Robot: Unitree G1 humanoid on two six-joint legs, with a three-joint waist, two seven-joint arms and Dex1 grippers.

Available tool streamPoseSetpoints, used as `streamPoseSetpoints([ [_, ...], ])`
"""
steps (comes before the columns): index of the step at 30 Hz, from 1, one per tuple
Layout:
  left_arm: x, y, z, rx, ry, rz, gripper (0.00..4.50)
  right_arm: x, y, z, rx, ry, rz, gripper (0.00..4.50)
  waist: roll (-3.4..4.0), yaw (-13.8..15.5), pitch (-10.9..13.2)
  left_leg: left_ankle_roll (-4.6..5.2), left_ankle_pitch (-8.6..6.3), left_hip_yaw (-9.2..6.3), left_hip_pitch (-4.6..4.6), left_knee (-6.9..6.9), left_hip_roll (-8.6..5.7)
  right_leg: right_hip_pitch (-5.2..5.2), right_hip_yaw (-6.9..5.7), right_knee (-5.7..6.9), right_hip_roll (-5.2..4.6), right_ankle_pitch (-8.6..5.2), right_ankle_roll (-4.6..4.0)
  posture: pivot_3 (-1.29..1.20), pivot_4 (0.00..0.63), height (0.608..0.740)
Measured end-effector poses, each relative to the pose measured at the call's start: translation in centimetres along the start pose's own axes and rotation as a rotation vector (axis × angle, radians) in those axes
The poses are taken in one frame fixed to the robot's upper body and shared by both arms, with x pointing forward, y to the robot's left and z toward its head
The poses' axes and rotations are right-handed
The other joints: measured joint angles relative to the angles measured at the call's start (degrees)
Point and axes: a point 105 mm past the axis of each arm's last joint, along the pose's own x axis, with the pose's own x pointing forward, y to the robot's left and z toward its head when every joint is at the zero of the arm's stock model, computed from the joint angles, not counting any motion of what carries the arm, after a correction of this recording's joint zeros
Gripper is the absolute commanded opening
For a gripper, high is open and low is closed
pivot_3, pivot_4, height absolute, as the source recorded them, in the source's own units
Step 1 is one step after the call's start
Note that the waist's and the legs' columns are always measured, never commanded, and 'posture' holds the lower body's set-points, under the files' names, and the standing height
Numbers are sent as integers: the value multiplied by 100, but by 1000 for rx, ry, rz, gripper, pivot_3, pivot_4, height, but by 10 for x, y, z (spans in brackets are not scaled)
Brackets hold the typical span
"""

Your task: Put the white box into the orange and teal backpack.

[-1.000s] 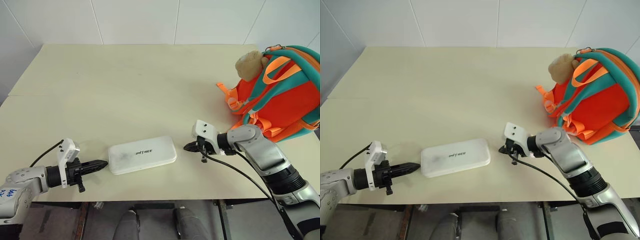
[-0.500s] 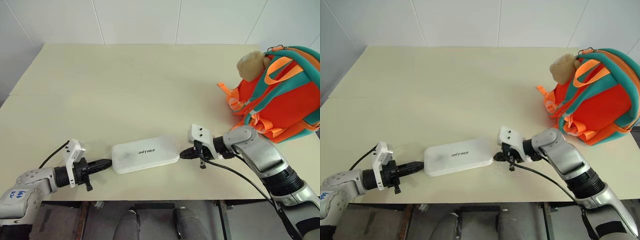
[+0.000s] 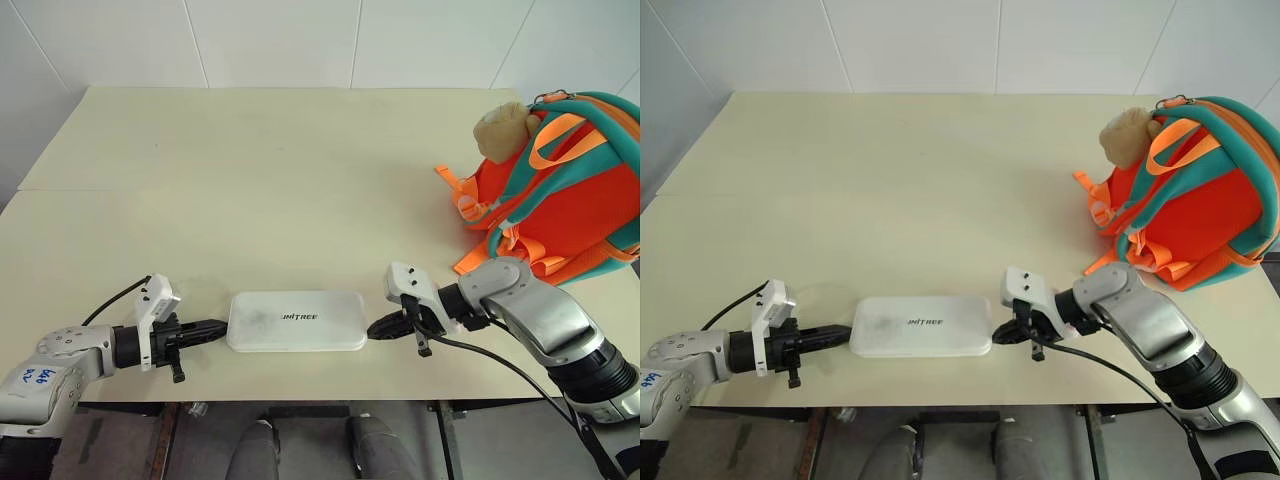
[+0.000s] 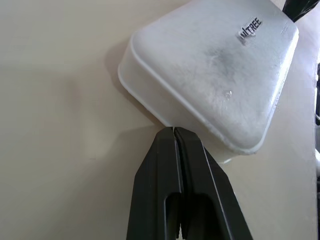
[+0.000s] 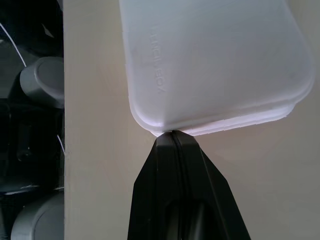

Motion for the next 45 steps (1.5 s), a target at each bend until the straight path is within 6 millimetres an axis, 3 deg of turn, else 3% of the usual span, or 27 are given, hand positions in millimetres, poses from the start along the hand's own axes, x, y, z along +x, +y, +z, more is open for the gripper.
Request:
streamPoseSetpoints([
  [4,-1,0,-1,5,17,6,34,-3,-3,-3,-13,16,-29,14,0,0,0,0,0,0,1,0,0,0,-1,1,1,0,0,0,150,740],
  [10,-14,14,-1,-6,66,115,34,-17,-26,-17,4,61,-167,14,-2,1,1,0,0,1,0,0,0,-2,0,0,0,-1,-2,0,150,740],
  [11,-16,16,1,-20,60,132,207,-20,-28,-18,7,62,-182,175,-2,2,1,0,0,0,0,0,0,-2,0,0,0,-1,-2,0,150,740],
  [13,-19,21,6,-70,55,162,620,-25,-34,-19,5,65,-210,580,-3,3,2,0,0,0,0,0,0,-2,-1,1,1,-1,-1,0,150,740],
  [20,-30,19,28,-209,52,137,2763,-41,-48,-16,-7,52,-281,2844,-7,-15,4,0,0,0,-1,-5,0,-5,-1,1,1,-1,0,0,150,740],
  [25,-40,12,28,-301,82,81,4294,-42,-51,-19,-2,58,-296,4494,-6,-16,5,-1,-1,0,-1,-9,0,-7,-2,1,1,-2,-2,0,150,740],
  [26,-41,12,27,-317,89,77,4456,-42,-51,-19,-2,58,-296,4500,-6,-16,5,-1,-1,0,-1,-8,0,-7,-2,1,1,-2,-2,0,150,740],
  [32,-43,20,23,-473,137,61,4456,-40,-50,-19,0,52,-296,4500,-6,-9,5,-1,0,0,-2,-6,-2,-7,-2,2,1,-2,-2,0,150,740],
  [36,-36,19,33,-608,86,-30,4456,-36,-49,-19,4,43,-294,4500,-6,3,5,-1,0,-4,-3,-6,-2,-5,-7,4,2,-2,-1,0,150,740],
  [45,-15,16,23,-794,76,-167,4456,-28,-44,-21,18,34,-294,4500,-7,-5,5,-3,1,-11,-2,3,0,-4,-8,16,7,-2,0,0,150,740],
])
